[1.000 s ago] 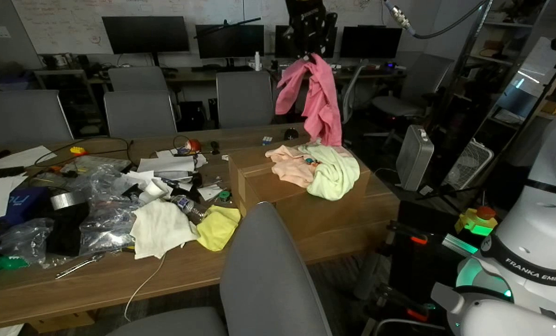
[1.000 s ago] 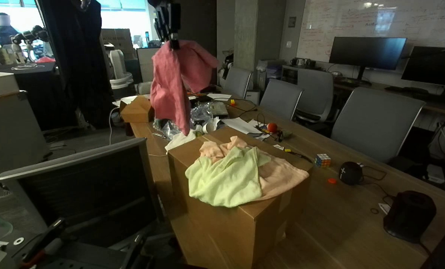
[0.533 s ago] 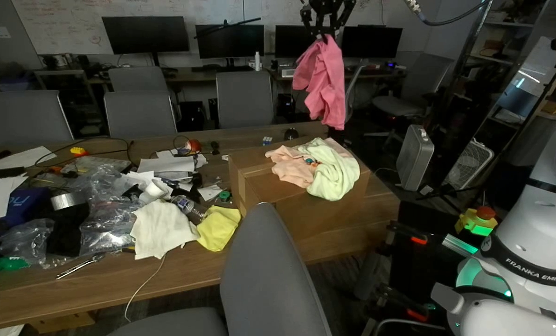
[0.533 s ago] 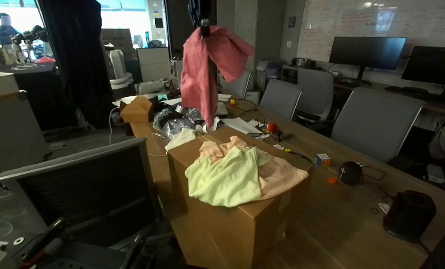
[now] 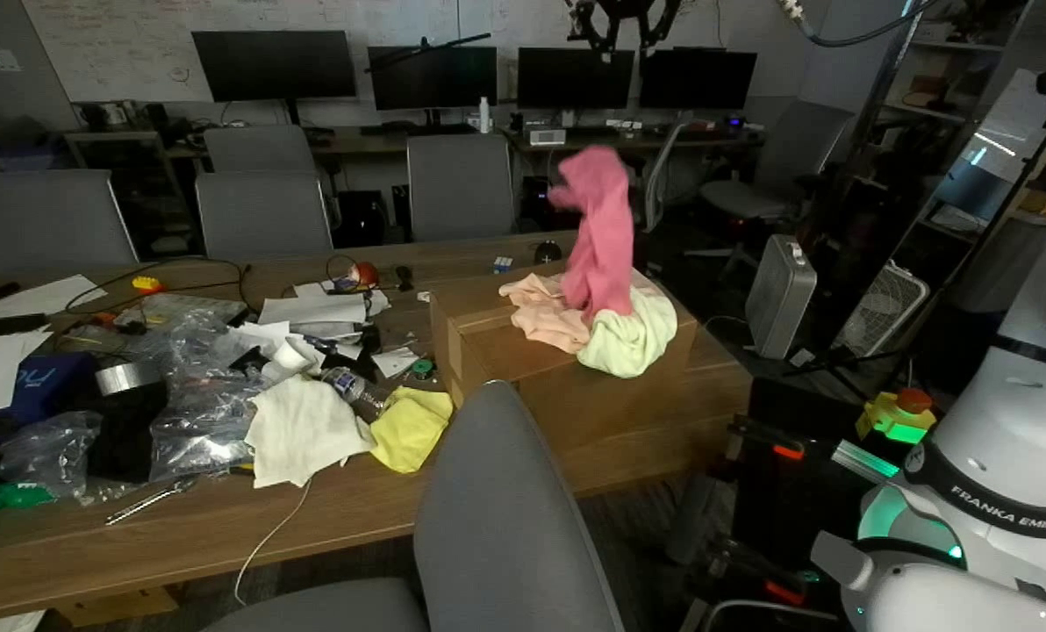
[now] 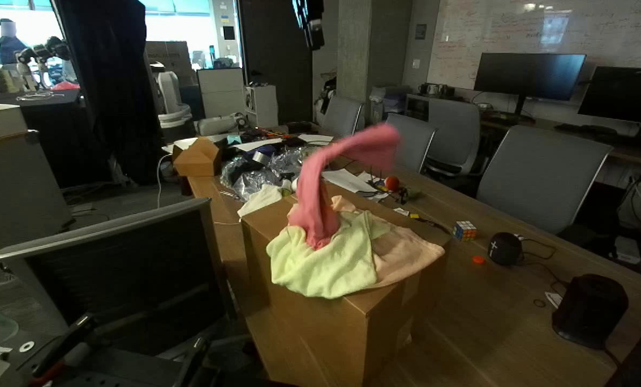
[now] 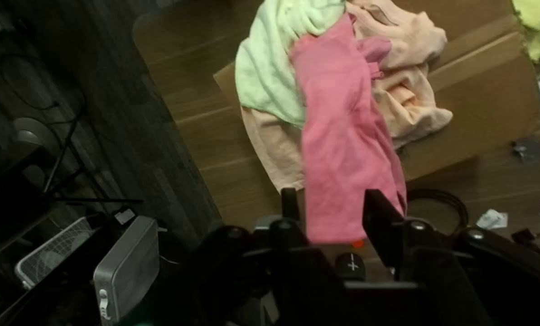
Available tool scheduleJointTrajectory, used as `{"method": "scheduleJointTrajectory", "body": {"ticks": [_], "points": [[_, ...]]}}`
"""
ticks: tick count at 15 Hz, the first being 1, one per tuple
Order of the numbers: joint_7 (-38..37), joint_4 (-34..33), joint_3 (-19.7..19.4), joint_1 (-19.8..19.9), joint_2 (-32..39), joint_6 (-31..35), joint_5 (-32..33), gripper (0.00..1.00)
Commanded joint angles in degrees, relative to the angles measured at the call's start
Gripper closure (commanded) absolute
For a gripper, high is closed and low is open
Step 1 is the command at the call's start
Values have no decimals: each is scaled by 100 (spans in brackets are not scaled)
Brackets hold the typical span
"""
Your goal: Put the towels on the table
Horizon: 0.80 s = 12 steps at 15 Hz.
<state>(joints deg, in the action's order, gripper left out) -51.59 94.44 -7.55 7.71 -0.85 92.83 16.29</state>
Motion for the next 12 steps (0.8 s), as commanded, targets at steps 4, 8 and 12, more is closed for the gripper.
{"method": "scheduleJointTrajectory", "body": {"ticks": [4,8,12], "points": [[1149,399,-1,-9,30,-786,-272,3],[2101,1123,124,-132,-431,-804,-301,0],[2787,2059,415,-352,-1116,-881,-124,0]]}}
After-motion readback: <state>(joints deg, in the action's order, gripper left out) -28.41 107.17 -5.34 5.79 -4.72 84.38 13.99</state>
